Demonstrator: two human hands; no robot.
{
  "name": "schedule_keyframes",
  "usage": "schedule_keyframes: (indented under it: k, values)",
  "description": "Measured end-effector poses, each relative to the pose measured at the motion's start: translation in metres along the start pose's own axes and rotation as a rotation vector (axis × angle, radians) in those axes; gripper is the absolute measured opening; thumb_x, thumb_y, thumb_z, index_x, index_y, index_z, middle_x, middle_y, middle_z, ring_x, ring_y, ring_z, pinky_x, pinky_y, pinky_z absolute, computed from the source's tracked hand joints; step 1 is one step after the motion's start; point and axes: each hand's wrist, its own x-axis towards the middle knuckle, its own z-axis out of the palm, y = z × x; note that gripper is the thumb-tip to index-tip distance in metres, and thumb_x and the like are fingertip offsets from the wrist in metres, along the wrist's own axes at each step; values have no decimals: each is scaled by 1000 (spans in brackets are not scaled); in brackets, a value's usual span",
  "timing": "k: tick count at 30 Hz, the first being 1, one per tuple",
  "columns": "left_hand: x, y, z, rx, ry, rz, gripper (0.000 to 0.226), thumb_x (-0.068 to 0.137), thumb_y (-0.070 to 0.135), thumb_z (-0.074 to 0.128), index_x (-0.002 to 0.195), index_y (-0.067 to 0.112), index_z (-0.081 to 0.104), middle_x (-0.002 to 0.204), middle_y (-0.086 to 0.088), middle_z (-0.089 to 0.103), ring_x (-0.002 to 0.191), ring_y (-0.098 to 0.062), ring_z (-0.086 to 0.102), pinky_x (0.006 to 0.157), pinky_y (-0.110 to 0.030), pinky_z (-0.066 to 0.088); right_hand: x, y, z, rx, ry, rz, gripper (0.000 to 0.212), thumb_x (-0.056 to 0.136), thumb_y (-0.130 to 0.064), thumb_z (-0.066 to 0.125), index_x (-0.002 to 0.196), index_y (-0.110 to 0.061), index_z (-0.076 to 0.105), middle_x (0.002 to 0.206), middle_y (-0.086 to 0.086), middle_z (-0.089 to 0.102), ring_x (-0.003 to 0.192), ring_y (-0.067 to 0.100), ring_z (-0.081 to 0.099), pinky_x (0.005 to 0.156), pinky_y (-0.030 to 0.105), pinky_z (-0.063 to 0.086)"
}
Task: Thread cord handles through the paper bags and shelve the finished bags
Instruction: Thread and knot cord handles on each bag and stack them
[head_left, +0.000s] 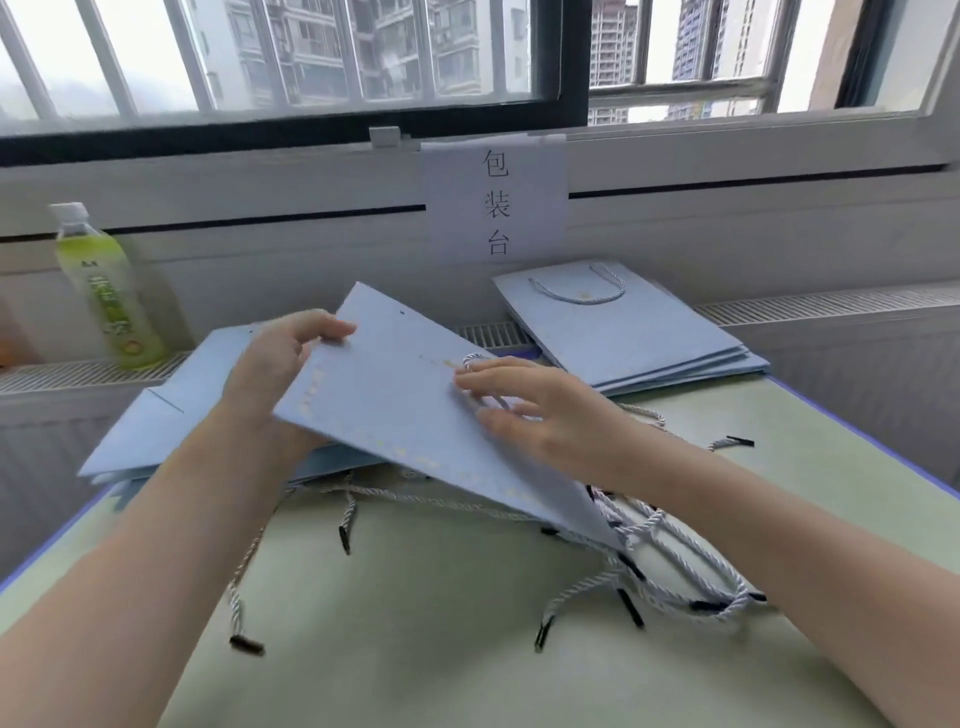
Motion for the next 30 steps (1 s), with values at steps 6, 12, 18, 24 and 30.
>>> schedule_keyframes:
  k: [6,12,18,24,30]
  values:
    - [0,-7,-5,111,146,39,24,84,2,43,98,8,62,109,-22,62,79,-31,59,69,-34,46,6,18,-22,-172,135,270,30,96,-18,49,125,-13,58,122,3,58,97,9,51,83,21,39]
    - [1,-8,-1,33,228,247,38,80,-7,42,87,20,69,84,-6,69,64,-23,63,52,-24,53,6,15,-29,-221,258,332,26,95,-12,44,109,-13,66,89,-3,63,69,7,52,61,19,39]
    - [-8,-3,3,71,407,348,32,80,-10,46,71,17,63,67,-3,59,55,-20,55,42,-14,46,7,5,-39,-157,561,270,23,95,-11,42,104,-13,63,76,-8,58,64,13,60,56,26,42]
    - [-9,7,-1,192,195,21,10,78,13,58,86,7,56,71,-4,46,61,-16,38,55,-21,31,10,5,-56,192,788,264,22,93,-3,37,99,-11,57,76,-1,55,52,0,52,52,12,41]
    - [-22,0,29,235,-202,-188,27,74,13,51,94,1,65,90,-13,66,62,-22,62,50,-20,50,9,12,-65,231,793,303,29,89,1,34,96,-12,59,75,-3,54,57,6,51,53,14,36]
